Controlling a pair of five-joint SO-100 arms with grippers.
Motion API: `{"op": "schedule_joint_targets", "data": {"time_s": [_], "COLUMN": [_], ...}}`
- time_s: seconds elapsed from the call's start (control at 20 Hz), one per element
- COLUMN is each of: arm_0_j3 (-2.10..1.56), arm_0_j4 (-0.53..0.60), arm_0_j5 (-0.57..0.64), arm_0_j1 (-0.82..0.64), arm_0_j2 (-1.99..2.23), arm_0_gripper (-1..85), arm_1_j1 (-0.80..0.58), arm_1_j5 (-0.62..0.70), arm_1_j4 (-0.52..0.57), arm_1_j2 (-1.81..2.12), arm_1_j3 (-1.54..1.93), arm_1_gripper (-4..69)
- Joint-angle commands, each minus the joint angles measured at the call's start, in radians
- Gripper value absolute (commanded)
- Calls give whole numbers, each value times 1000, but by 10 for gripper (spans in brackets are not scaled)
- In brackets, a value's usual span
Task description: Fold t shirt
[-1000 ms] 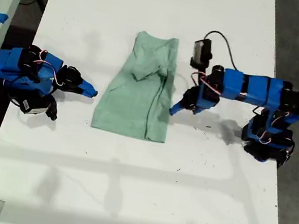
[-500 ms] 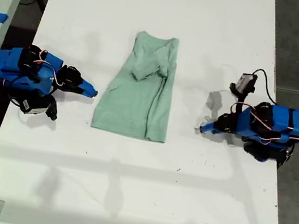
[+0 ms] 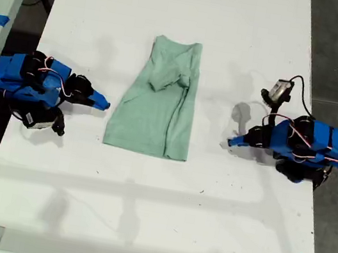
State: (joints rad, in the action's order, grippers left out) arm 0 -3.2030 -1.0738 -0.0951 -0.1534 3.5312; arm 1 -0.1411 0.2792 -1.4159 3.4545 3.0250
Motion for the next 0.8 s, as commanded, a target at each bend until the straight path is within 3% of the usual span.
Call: {"op": "schedule_joint_targets", "data": {"time_s": [0.0, 0.2, 0.35, 0.75], "arm_0_j3": [-18, -18, -18, -20], "arm_0_j4": [2, 2, 2, 2], "arm_0_j5": [6, 6, 6, 6], "arm_0_j1": [0, 2, -2, -14], "arm_0_j2": [5, 5, 5, 5], "arm_0_gripper": [23, 22, 21, 12], "arm_1_j1": [-6, -26, -28, -28], "arm_1_j5": [8, -8, 3, 8], "arm_1_j4": [23, 21, 21, 21], "arm_1_j2": [46, 46, 46, 46], "arm_1_j3": [60, 61, 61, 61], "arm_1_gripper": [125, 125, 62, 31]}}
